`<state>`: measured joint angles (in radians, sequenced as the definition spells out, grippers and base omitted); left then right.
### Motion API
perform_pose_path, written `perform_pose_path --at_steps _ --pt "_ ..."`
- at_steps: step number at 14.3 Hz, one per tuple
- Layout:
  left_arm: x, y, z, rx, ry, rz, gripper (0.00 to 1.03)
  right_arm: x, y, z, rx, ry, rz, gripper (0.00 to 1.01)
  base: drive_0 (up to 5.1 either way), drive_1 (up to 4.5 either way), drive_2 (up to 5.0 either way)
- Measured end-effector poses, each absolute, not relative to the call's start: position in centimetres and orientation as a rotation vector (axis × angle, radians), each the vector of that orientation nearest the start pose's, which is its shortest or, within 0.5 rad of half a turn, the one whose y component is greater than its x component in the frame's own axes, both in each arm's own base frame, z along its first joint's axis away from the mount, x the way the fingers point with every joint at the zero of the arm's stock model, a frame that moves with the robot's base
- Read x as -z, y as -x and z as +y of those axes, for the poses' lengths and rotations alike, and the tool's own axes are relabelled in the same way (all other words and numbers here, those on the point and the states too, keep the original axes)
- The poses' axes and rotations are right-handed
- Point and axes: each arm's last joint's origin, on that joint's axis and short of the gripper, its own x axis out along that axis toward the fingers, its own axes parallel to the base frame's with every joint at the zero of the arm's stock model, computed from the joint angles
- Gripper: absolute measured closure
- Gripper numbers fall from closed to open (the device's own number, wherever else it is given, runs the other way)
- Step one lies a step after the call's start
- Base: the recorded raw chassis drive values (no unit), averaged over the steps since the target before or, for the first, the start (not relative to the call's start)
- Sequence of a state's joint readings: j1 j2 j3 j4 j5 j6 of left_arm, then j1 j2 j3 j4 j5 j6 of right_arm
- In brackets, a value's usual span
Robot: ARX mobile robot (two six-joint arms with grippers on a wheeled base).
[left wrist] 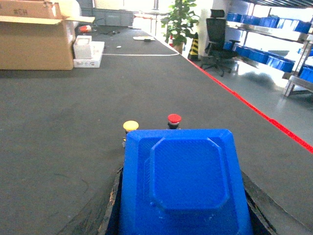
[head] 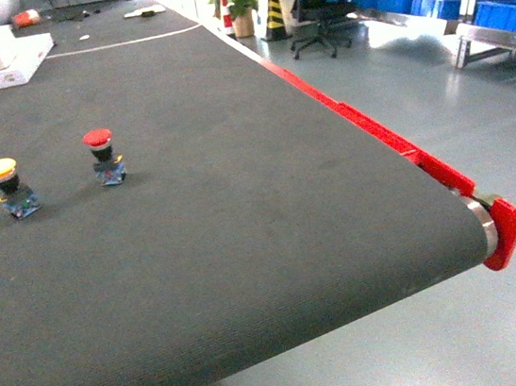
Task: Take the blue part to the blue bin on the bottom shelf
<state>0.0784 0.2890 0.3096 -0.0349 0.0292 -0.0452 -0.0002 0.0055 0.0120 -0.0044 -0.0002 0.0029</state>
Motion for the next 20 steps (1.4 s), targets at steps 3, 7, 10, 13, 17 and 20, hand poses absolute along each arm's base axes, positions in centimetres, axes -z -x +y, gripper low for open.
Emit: perform_pose_path --at_steps 3,7,10,13,17,20 --pt "-24.23 -10.71 0.76 -0.05 0.046 0.014 0.6 -16.68 -9.73 0.0 0.0 -0.003 -0.002 0.03 -1.5 -1.48 -1.5" --pt "-24.24 -10.71 0.76 -0.05 0.046 0.013 0.6 -16.68 -9.73 0.0 0.0 -0.003 -0.002 0.03 -1.7 -1.68 -1.7" --pt "-24.23 -10.71 0.76 -0.049 0.046 0.014 0.6 -16.68 -9.73 0.0 0.0 -0.003 -0.002 0.03 -1.6 -1.58 -1.6" --pt "-24.23 -10.71 0.76 -0.05 0.046 0.014 0.6 -16.68 -9.73 0.0 0.0 -0.003 -0.002 0.03 -1.6 -1.6 -1.6" --pt "-24.24 -10.71 0.76 -0.049 0.046 0.013 0.6 -16.68 -9.73 0.0 0.0 -0.003 -0.002 0.03 -1.6 -1.6 -1.6" --pt "-24.25 -10.71 0.76 -0.049 0.046 0.012 0.6 -16.68 -9.73 0.0 0.0 -0.003 -0.002 0.03 -1.6 -1.58 -1.6"
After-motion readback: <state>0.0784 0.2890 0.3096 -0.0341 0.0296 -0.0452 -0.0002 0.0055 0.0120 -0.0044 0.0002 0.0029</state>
